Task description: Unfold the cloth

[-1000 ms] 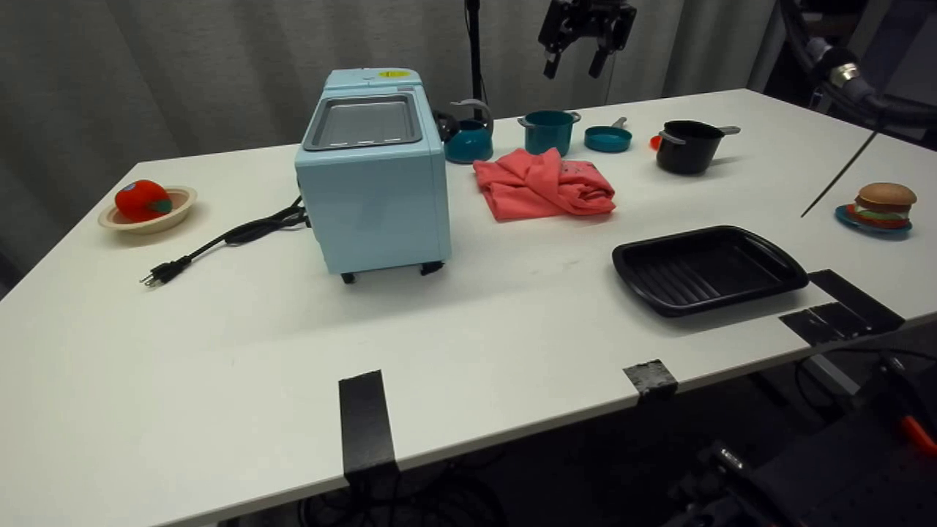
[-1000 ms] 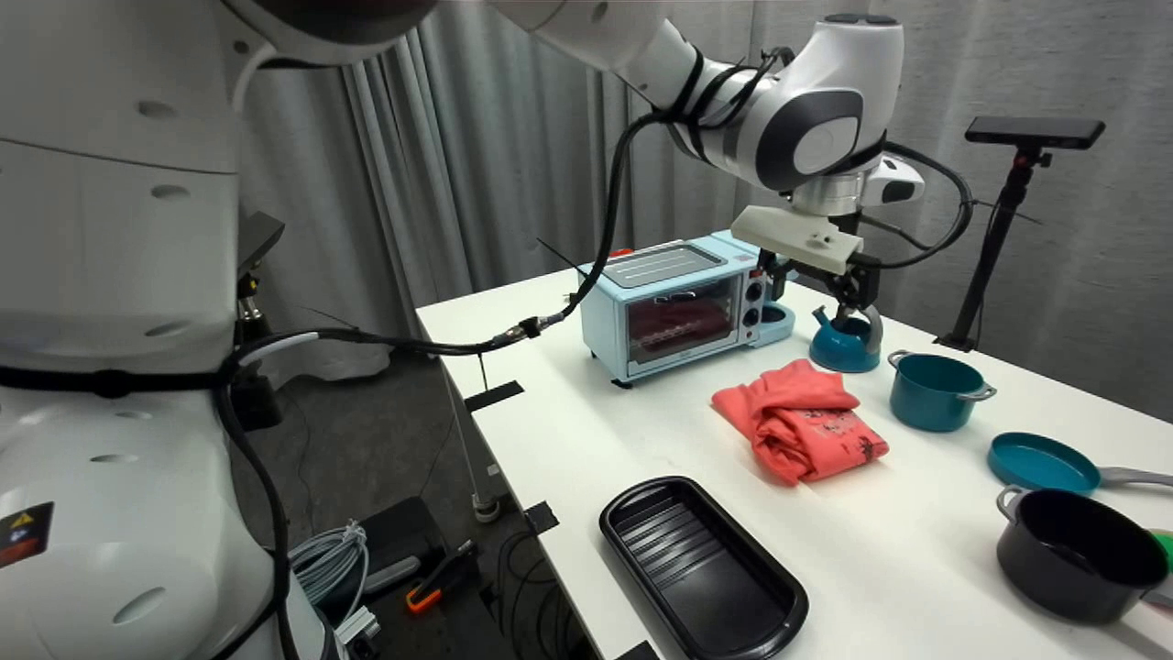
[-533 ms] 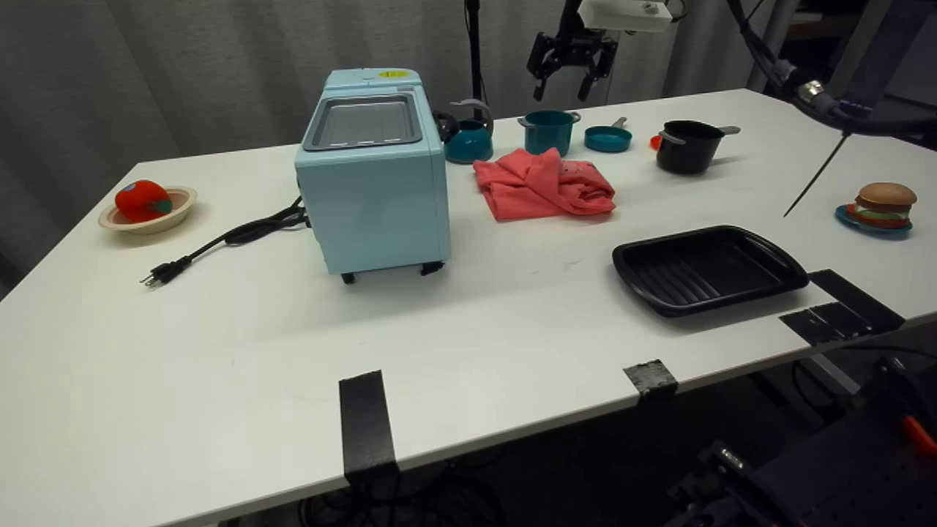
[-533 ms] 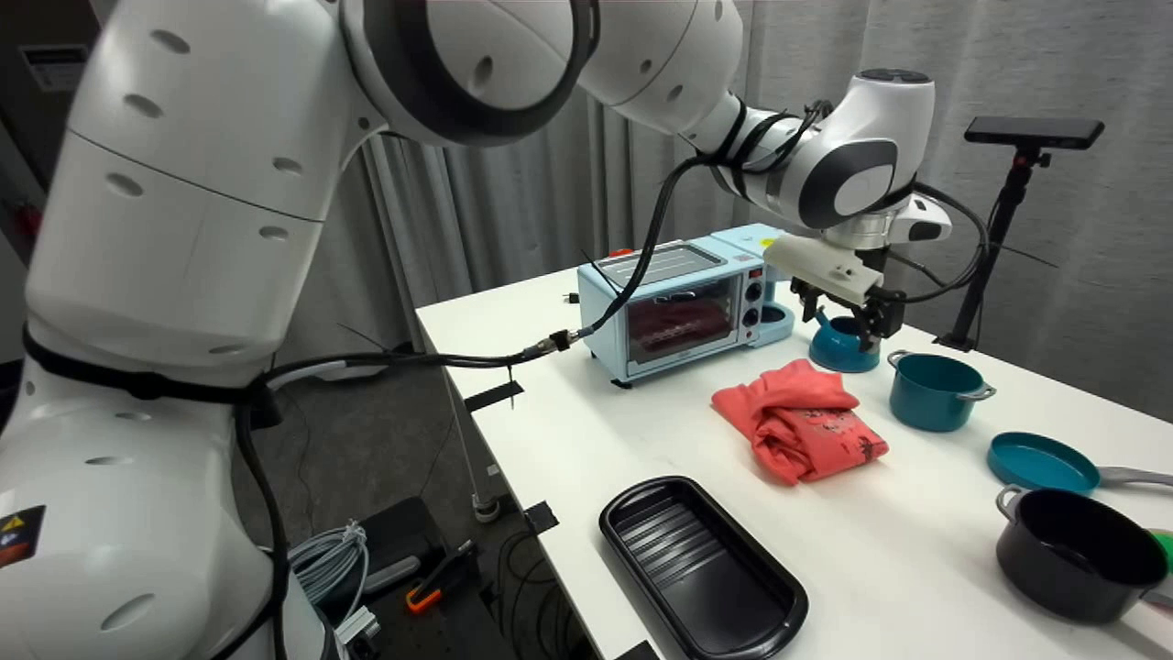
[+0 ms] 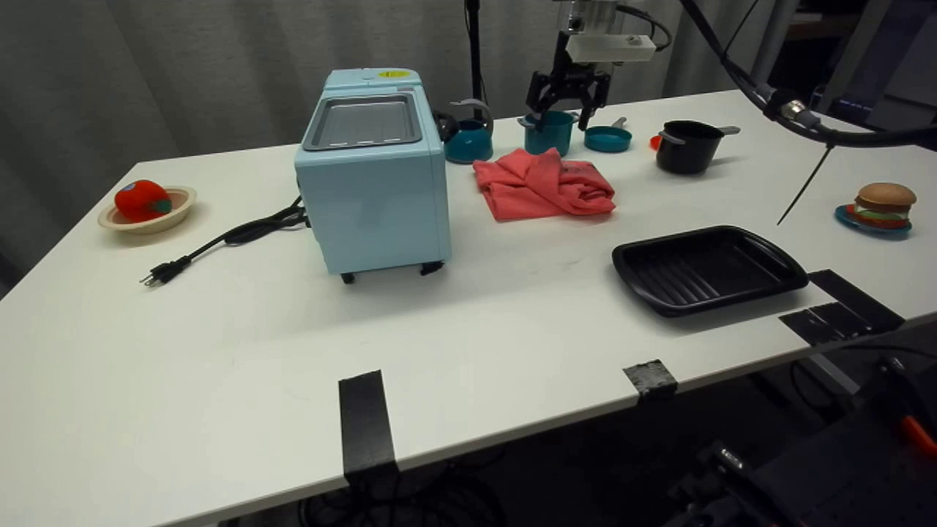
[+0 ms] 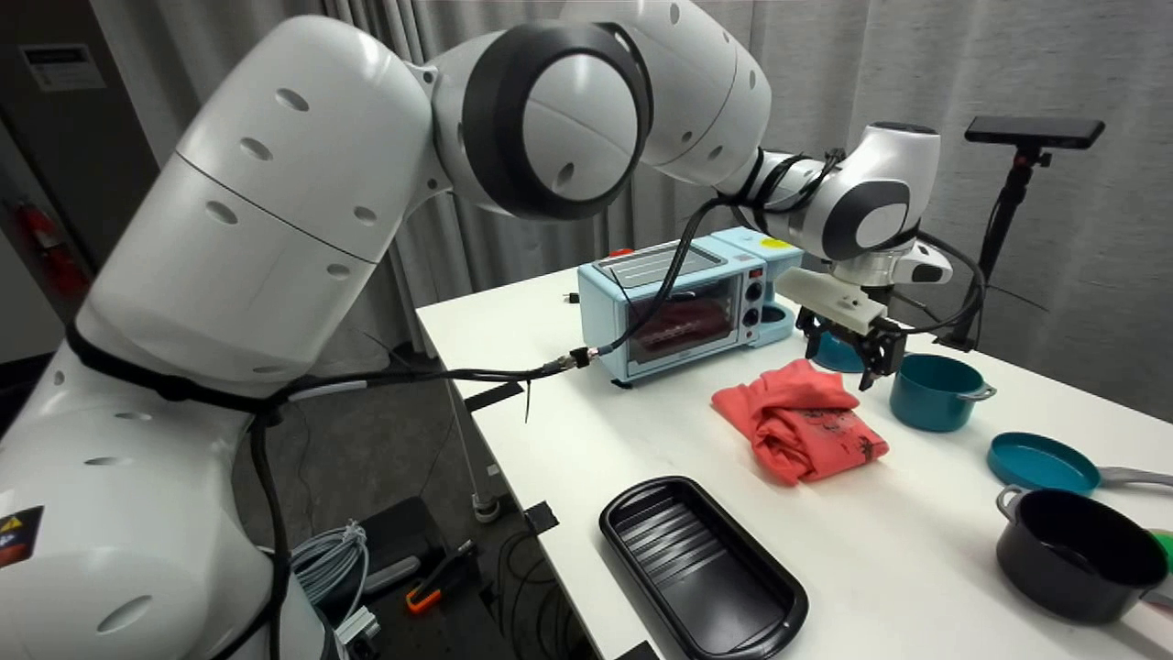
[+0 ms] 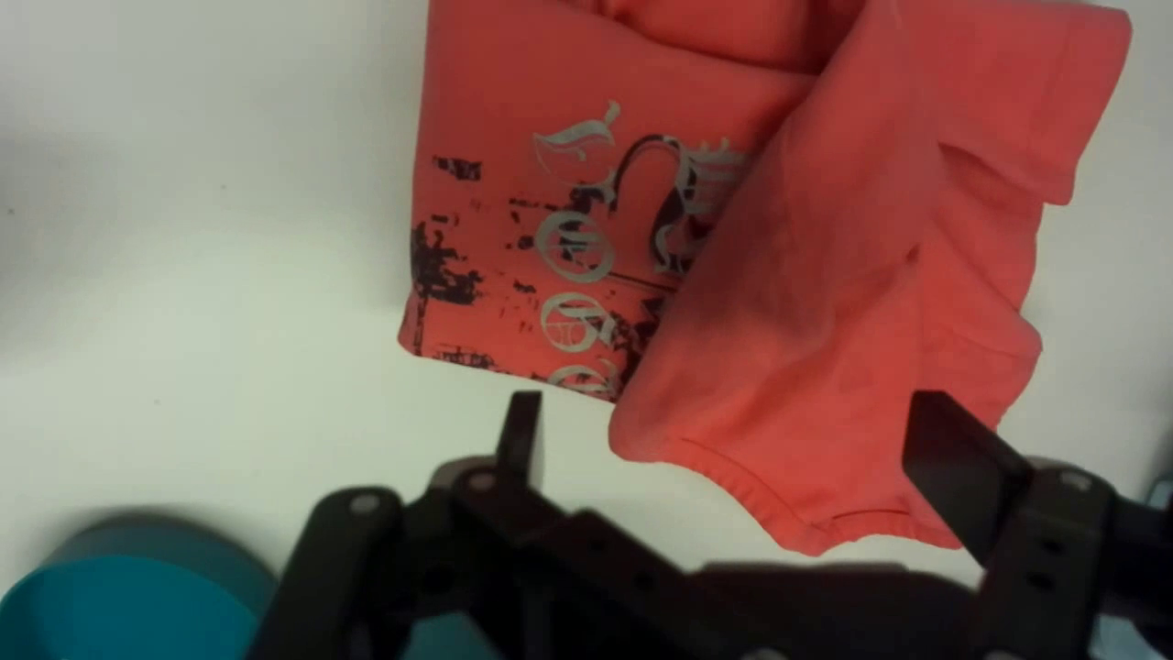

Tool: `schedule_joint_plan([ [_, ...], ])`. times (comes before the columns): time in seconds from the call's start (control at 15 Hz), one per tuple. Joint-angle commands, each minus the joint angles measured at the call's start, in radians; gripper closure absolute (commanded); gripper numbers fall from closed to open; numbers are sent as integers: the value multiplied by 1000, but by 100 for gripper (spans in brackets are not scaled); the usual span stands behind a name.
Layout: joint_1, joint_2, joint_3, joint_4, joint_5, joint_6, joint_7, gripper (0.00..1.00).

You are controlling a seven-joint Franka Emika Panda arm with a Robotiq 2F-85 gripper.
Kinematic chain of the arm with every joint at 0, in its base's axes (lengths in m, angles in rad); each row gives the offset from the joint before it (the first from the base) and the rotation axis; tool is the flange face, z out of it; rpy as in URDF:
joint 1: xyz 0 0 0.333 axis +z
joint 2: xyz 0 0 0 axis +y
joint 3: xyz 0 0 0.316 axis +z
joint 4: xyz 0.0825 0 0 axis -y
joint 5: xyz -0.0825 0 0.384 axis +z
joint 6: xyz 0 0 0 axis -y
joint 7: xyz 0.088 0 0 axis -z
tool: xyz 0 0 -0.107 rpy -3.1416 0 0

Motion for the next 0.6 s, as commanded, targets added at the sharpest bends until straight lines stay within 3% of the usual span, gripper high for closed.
schedule_joint_plan([
  [0.0,-14,82,6,136,-39,-99,21,0],
  [0.4,-35,121,9,254,-56,-261,8,0],
  [0.47,-28,87,13,168,-53,-184,7,0],
  [0.53,-31,90,12,184,-53,-209,7,0],
])
